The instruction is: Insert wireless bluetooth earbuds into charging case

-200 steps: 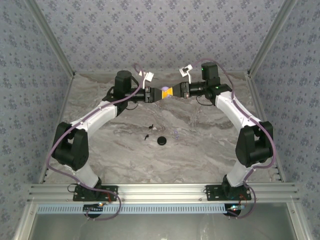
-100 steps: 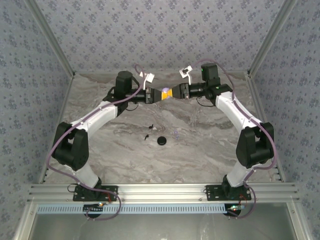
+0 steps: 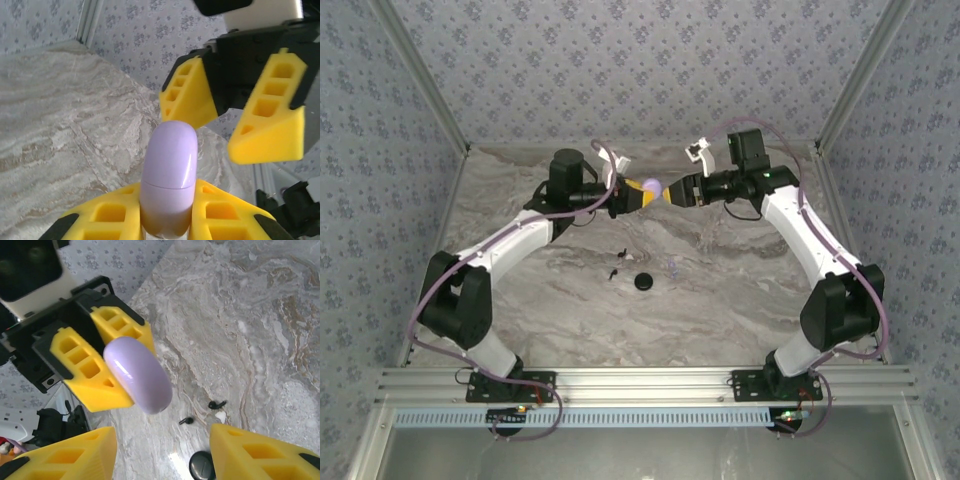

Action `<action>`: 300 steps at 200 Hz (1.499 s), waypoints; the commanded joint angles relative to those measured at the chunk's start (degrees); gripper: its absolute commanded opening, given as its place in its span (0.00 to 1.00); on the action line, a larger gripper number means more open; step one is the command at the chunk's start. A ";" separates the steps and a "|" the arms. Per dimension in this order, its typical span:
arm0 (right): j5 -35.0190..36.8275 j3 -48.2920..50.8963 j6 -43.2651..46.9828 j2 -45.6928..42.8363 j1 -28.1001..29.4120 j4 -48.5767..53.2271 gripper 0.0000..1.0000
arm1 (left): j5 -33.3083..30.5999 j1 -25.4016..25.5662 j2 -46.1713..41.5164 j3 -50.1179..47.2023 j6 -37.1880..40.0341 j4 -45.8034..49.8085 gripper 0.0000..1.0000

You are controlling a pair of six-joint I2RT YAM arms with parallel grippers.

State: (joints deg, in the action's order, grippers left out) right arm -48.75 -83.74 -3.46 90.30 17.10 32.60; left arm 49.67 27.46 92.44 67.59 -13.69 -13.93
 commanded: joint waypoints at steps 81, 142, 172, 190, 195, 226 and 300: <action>2.94 -3.18 3.22 -0.83 1.88 4.84 0.55 | 0.97 1.69 -1.75 0.08 12.48 -2.08 0.19; 4.87 -3.51 1.20 -0.29 1.72 3.77 0.54 | 2.21 2.59 -1.96 0.26 14.34 0.04 0.20; 6.00 -3.57 0.15 -0.05 1.48 3.22 0.54 | 2.38 2.82 -2.23 0.15 15.41 1.36 0.20; 7.05 -3.57 -0.56 -0.04 1.28 2.87 0.54 | 2.51 2.98 -2.52 -0.06 16.22 2.04 0.20; 7.21 -3.54 -0.75 -0.03 1.16 2.78 0.54 | 2.47 3.05 -2.53 -0.14 16.39 2.28 0.20; 8.65 -3.45 -1.54 -0.03 0.94 2.55 0.54 | 2.79 3.21 -2.79 -0.18 16.99 2.86 0.20; 10.52 -3.35 -1.98 -0.19 0.89 2.91 0.54 | 2.49 3.20 -2.93 -0.25 16.87 2.77 0.20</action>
State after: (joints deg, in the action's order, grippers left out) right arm -39.38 -85.45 -4.69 90.30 18.24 35.62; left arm 50.30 30.37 92.01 66.41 2.13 -10.44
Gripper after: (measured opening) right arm 0.539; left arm 0.204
